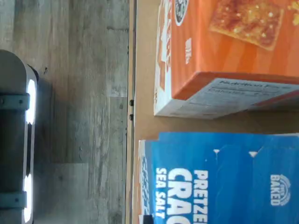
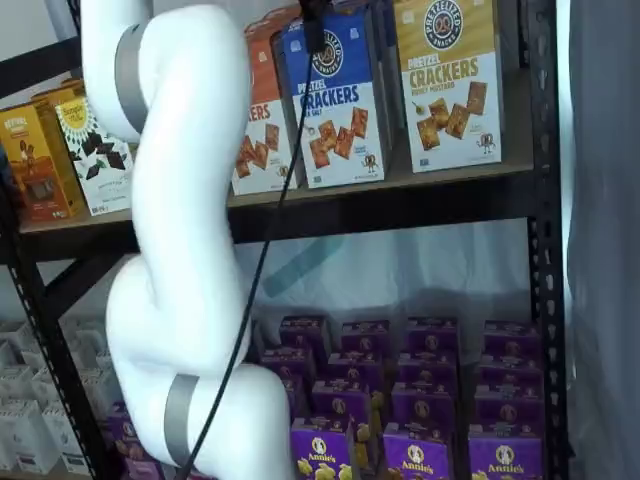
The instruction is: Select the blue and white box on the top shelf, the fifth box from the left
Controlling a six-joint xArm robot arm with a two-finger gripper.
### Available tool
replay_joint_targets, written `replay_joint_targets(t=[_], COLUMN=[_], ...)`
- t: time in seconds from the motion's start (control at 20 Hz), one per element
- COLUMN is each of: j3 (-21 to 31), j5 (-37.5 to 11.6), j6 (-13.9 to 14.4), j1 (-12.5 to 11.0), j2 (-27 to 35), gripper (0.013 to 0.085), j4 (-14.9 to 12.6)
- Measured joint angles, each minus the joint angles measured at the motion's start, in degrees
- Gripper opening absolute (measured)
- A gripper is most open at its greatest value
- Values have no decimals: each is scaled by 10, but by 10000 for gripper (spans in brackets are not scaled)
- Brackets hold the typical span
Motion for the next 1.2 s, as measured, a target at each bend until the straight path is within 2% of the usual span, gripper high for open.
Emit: replay_joint_targets(t=[0.4,1.2], j3=[42,192], j5=[10,25], j6=[-7,-31], j1=[-2,-26], j2=[-48,-204], gripper=[570,570], j4=[-12,-16])
